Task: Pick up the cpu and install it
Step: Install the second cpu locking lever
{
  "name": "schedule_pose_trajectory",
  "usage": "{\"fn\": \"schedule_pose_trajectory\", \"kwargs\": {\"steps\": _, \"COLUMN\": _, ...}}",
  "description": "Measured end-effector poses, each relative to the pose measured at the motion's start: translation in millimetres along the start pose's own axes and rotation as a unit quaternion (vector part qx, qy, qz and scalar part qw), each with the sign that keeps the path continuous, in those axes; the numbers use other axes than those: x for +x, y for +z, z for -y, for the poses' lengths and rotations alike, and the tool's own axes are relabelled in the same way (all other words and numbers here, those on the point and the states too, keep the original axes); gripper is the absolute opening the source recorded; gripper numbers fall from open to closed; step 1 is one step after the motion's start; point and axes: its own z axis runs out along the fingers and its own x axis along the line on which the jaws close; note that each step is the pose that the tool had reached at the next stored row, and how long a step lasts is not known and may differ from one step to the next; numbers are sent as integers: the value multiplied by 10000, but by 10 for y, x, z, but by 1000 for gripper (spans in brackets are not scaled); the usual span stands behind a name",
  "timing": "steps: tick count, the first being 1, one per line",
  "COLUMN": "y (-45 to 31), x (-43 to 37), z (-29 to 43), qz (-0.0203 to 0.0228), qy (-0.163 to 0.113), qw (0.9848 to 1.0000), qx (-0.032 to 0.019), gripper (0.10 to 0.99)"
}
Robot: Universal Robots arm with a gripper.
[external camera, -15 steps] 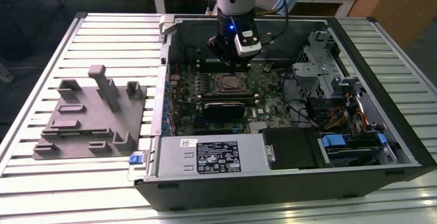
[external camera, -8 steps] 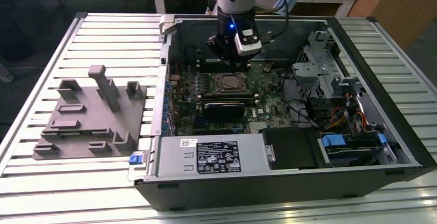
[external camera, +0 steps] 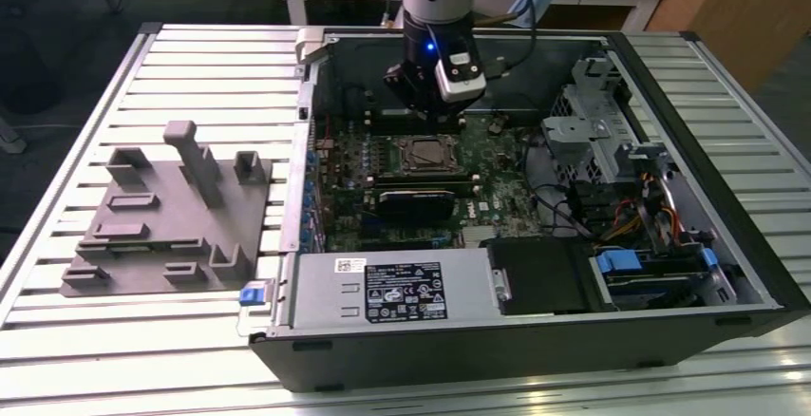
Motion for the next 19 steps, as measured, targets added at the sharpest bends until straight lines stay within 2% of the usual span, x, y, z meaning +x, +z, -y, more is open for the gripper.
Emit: {"fn": "schedule_pose_trajectory", "kwargs": {"steps": 19, "y": -55, "x": -4, "z": -1, "qz": 0, "qy": 0, "qw": 10000, "qx": 0, "gripper": 106}}
